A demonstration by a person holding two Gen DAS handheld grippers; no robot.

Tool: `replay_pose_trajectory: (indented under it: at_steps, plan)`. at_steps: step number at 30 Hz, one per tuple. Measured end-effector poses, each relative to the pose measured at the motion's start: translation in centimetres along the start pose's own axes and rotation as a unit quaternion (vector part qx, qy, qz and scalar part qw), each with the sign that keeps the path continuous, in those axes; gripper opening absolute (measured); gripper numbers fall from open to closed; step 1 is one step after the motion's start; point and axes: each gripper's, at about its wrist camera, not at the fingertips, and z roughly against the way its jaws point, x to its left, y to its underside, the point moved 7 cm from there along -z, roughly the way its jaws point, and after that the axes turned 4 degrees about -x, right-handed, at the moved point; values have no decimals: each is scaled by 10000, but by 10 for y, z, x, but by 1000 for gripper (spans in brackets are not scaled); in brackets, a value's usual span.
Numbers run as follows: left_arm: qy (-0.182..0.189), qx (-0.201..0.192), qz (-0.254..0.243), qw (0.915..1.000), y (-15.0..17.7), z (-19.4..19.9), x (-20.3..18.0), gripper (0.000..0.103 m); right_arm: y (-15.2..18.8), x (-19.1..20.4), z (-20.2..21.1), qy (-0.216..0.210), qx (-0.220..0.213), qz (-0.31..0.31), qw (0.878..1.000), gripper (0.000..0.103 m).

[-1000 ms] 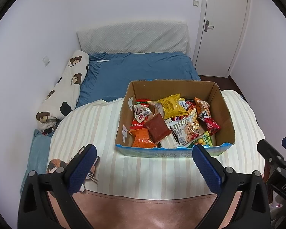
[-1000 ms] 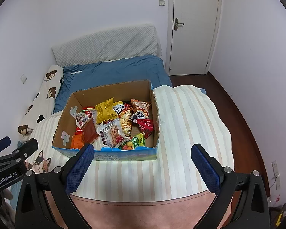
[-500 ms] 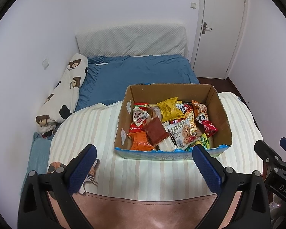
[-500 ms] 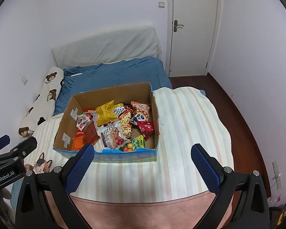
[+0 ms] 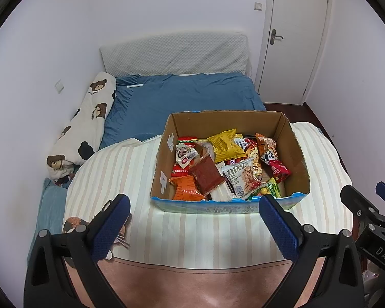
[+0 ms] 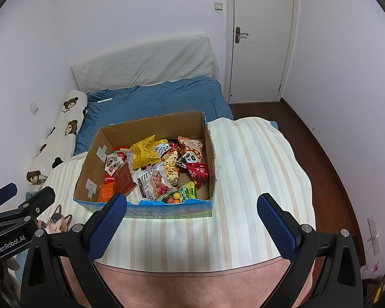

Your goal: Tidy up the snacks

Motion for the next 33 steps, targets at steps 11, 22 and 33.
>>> replay_pose_trajectory:
  at_steps: [11, 22, 33]
  plan:
    - [17, 14, 3, 10000, -1, 0, -2, 103, -2, 1, 3, 6, -20, 2, 10000, 103]
    - [15, 16, -17, 10000, 2, -1, -2, 103, -3, 3, 8, 11, 3, 31, 10000, 103]
    - [34, 22, -19, 10000, 2, -1, -2, 103, -5, 1, 8, 15, 8, 20, 10000, 103]
